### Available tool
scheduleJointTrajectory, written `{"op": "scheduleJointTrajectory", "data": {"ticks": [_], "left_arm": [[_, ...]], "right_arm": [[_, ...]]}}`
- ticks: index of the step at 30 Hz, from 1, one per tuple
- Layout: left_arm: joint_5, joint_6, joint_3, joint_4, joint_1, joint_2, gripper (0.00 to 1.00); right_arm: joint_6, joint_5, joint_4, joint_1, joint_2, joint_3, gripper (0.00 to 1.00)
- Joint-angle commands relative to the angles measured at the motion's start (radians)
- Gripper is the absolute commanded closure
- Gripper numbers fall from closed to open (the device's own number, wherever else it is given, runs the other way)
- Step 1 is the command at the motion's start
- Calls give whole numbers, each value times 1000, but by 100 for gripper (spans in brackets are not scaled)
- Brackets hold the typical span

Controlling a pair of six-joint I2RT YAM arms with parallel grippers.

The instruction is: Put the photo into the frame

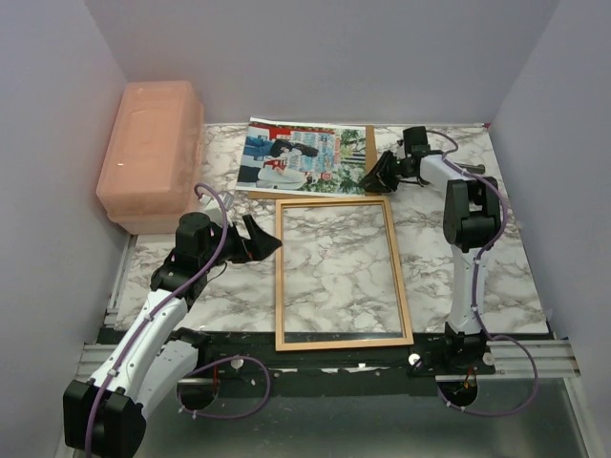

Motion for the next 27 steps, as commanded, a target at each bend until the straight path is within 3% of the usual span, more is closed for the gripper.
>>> {"op": "scheduleJointTrajectory", "data": {"ticks": [1, 6, 10, 15, 21, 27], "left_arm": [[23, 3, -5, 7, 6, -14, 2], [13, 6, 1, -11, 6, -28, 2], [-34, 16, 21, -54, 7, -59, 1], [-222, 50, 112, -224, 6, -99, 1], [-476, 64, 244, -414, 6, -126, 2], [-531, 81, 314, -472, 6, -124, 1]], "right_arm": [[88, -129, 94, 22, 3, -37, 62], [119, -134, 127, 26, 6, -41, 63], [55, -6, 26, 27, -16, -22, 63], [-33, 161, -92, 26, -46, 7, 62], [-80, 225, -168, 28, -32, 36, 62], [-80, 159, -172, 35, 9, 56, 62]]}}
